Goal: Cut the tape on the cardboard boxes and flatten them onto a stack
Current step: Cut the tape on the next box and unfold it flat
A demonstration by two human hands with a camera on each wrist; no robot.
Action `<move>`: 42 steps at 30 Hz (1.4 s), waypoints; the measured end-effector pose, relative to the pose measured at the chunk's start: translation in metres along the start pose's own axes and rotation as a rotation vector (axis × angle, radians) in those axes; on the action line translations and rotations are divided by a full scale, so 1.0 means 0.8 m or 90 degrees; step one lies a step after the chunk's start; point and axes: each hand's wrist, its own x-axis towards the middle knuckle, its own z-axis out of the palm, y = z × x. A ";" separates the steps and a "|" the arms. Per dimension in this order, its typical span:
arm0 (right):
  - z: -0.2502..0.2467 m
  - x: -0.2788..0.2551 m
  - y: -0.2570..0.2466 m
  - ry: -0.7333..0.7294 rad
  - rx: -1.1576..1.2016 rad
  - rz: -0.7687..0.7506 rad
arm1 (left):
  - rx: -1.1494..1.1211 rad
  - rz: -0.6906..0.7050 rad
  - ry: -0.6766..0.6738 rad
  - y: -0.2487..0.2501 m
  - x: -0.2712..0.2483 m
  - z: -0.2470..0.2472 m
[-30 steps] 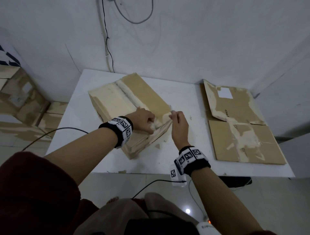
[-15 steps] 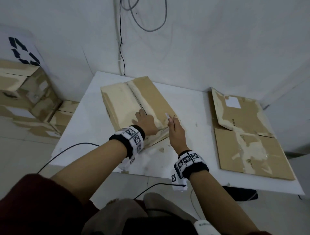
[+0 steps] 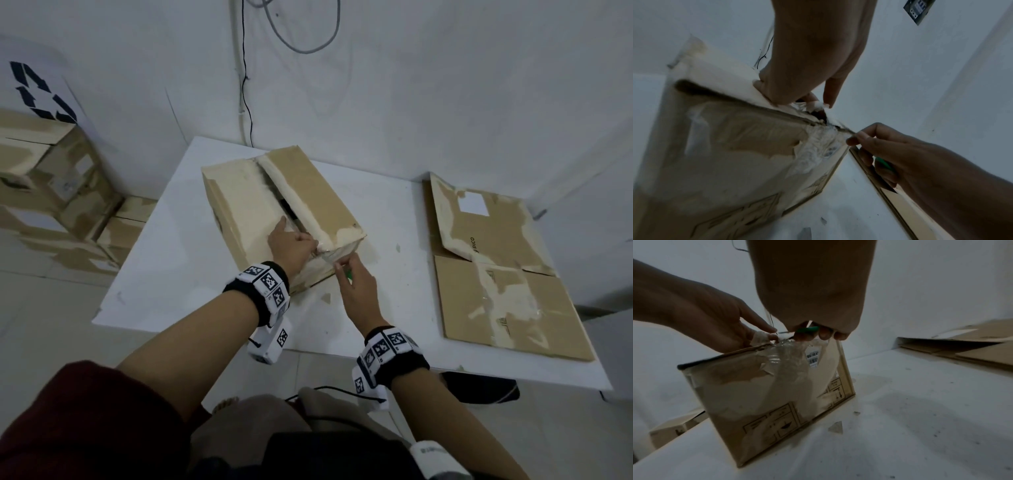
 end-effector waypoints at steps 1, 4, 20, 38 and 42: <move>0.002 -0.001 -0.001 -0.011 -0.016 0.005 | -0.001 0.014 0.006 0.001 -0.002 0.001; 0.004 -0.005 -0.008 -0.035 -0.025 0.013 | -0.021 0.016 0.017 0.003 -0.005 0.004; 0.035 0.013 -0.033 0.019 -0.146 -0.038 | 0.060 0.056 0.025 0.000 -0.005 0.004; -0.018 -0.010 0.009 0.082 -0.101 0.069 | 0.281 0.076 0.029 0.005 -0.009 0.016; -0.037 -0.006 0.016 0.141 -0.013 0.079 | 0.388 0.017 0.062 0.031 -0.009 0.019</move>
